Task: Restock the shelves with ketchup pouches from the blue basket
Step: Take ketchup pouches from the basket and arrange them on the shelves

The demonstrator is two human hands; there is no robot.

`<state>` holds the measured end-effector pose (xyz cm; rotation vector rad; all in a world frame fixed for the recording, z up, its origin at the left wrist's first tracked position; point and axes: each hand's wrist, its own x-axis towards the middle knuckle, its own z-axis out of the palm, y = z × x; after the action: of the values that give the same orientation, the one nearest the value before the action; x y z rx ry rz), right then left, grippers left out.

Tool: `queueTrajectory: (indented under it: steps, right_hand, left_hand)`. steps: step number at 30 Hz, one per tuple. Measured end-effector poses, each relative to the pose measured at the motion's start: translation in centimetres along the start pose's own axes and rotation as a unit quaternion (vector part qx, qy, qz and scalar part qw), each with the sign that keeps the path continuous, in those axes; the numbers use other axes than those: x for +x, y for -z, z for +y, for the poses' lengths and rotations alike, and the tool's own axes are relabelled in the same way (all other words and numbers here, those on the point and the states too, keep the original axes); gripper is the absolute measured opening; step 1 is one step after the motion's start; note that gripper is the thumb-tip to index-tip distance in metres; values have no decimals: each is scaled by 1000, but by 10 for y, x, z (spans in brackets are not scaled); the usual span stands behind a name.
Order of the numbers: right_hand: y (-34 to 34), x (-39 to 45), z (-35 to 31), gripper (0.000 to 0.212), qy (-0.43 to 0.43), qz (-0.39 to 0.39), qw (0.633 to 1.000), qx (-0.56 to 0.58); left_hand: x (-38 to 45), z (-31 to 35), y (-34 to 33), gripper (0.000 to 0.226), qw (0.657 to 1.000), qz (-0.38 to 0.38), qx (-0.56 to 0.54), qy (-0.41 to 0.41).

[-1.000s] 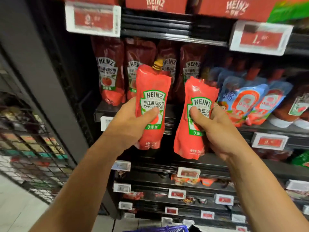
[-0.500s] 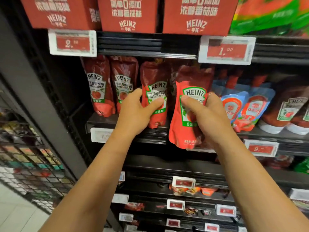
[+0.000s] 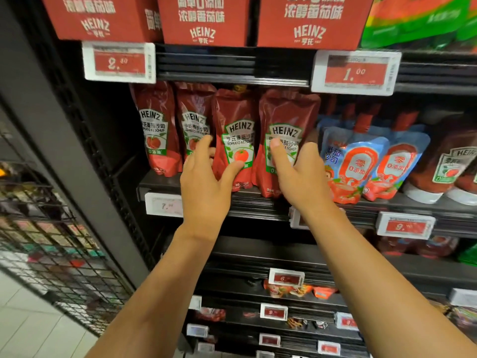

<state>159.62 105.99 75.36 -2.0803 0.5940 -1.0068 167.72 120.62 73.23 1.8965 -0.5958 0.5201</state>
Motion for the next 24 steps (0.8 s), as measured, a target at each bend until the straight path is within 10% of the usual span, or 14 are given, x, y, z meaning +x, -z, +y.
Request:
queueTrajectory:
  steps: [24]
  right_hand:
    - [-9,-38,3,71,51,66,979,-188]
  left_hand:
    - [-7,-11,-4,56,997,0,68,-34]
